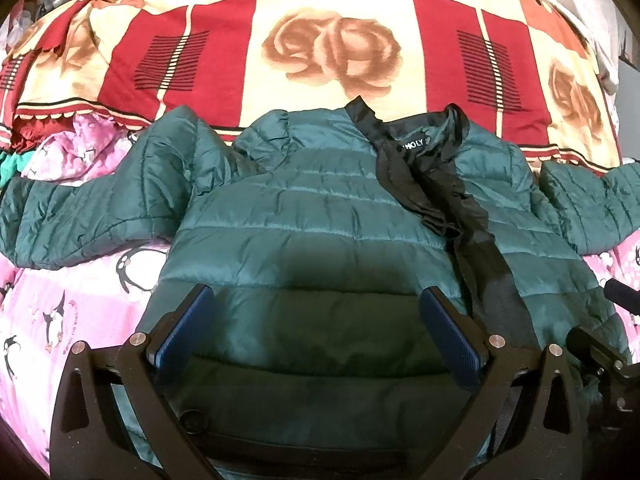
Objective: Fold large clothes
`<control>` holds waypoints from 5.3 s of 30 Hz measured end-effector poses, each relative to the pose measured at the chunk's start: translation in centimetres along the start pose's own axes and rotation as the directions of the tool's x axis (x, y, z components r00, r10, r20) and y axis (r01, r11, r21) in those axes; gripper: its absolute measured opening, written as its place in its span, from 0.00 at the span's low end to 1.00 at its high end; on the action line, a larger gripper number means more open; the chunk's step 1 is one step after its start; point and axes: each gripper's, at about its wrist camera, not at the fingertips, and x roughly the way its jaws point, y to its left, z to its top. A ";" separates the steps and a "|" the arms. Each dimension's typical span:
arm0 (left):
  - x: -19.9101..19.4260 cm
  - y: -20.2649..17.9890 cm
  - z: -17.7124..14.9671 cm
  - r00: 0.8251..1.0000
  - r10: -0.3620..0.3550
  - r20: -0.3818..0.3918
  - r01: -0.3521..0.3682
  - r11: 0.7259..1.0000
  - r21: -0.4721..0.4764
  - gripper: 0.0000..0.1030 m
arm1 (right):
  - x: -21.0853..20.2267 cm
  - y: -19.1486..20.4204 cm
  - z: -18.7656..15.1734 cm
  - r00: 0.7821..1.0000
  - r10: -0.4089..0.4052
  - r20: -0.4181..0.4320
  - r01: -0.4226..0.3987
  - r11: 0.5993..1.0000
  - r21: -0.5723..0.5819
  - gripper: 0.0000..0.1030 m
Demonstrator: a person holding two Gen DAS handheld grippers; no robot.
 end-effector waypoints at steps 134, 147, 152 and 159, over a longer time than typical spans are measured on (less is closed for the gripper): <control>2.6 -16.5 4.9 0.812 -0.566 -0.143 0.554 0.824 -0.117 0.56 | -6.6 -17.5 -6.0 0.955 -0.277 -0.104 0.296 0.900 0.319 0.93; 3.1 6.4 8.0 0.974 -0.222 0.041 0.223 0.920 -0.322 0.56 | -3.1 -7.4 3.1 0.989 -0.066 0.129 0.052 0.993 0.108 0.93; 6.7 7.2 6.5 0.986 -0.167 -0.031 0.149 0.938 -0.313 0.56 | 2.1 -4.3 5.3 0.991 0.051 0.123 -0.055 0.998 0.031 0.92; 8.4 7.1 5.3 0.991 -0.121 -0.064 0.098 0.951 -0.293 0.57 | 9.3 -7.6 4.1 0.986 0.089 -0.139 -0.062 0.981 0.182 0.93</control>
